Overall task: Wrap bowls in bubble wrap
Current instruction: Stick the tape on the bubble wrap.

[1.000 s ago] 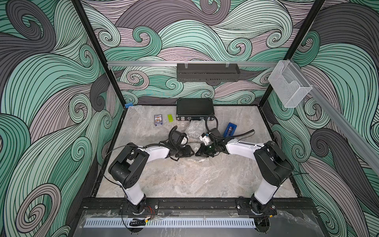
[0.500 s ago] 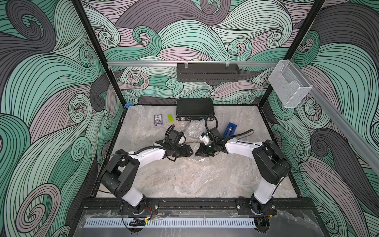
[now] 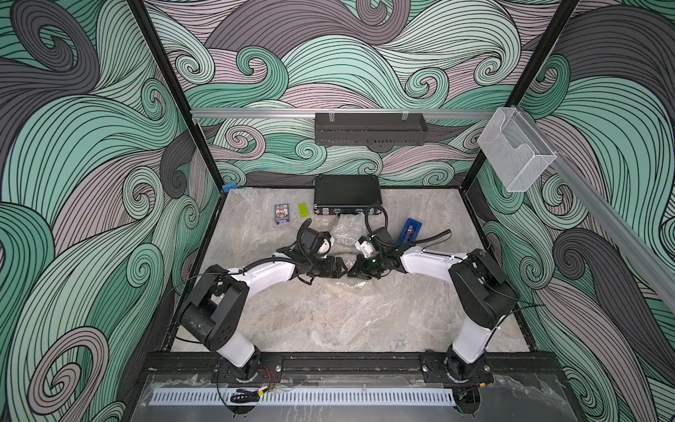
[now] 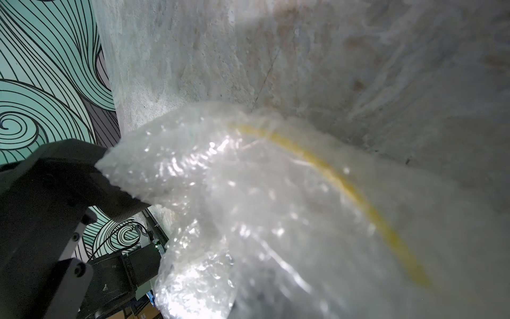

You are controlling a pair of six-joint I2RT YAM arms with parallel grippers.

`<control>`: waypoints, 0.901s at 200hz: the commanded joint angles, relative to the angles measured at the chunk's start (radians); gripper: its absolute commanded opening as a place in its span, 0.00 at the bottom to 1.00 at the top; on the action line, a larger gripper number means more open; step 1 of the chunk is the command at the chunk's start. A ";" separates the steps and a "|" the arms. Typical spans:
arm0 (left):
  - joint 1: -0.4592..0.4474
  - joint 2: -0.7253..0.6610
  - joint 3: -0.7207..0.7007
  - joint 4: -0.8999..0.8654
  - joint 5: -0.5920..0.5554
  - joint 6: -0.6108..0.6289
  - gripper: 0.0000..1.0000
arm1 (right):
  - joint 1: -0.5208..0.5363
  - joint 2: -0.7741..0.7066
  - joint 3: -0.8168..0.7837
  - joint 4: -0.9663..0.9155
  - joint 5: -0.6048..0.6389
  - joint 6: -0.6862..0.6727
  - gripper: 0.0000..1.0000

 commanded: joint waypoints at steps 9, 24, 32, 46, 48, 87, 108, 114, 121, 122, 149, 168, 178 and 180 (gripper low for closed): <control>0.017 0.036 0.072 -0.009 0.030 0.094 0.83 | -0.005 0.033 0.017 -0.019 0.019 -0.016 0.00; 0.029 0.062 0.095 -0.023 0.055 0.126 0.83 | -0.005 0.035 0.018 -0.019 0.019 -0.014 0.00; 0.037 0.078 0.113 -0.047 0.062 0.139 0.83 | -0.006 0.037 0.022 -0.024 0.018 -0.016 0.00; 0.053 0.109 0.146 -0.084 0.075 0.162 0.83 | -0.005 0.035 0.023 -0.026 0.016 -0.016 0.00; 0.054 0.112 0.150 -0.090 0.078 0.167 0.83 | -0.004 0.036 0.024 -0.025 0.016 -0.016 0.00; 0.075 0.158 0.210 -0.183 0.055 0.243 0.83 | -0.006 0.042 0.027 -0.030 0.015 -0.019 0.00; 0.077 0.206 0.256 -0.225 0.066 0.268 0.84 | -0.005 0.043 0.026 -0.031 0.016 -0.019 0.00; 0.077 0.218 0.261 -0.224 0.088 0.271 0.85 | -0.005 0.041 0.026 -0.031 0.016 -0.019 0.00; 0.079 0.226 0.260 -0.209 0.116 0.271 0.85 | -0.006 0.041 0.026 -0.034 0.016 -0.019 0.00; 0.079 0.227 0.259 -0.208 0.120 0.271 0.85 | -0.006 0.041 0.026 -0.035 0.016 -0.019 0.00; 0.085 0.244 0.243 -0.135 0.217 0.265 0.85 | -0.005 0.044 0.028 -0.040 0.019 -0.024 0.00; 0.088 0.282 0.262 -0.124 0.268 0.282 0.84 | -0.005 0.048 0.034 -0.044 0.021 -0.024 0.00; 0.091 0.309 0.285 -0.146 0.265 0.290 0.83 | -0.005 0.047 0.036 -0.047 0.020 -0.025 0.00; 0.092 0.313 0.288 -0.150 0.266 0.292 0.83 | -0.005 0.047 0.037 -0.047 0.020 -0.025 0.00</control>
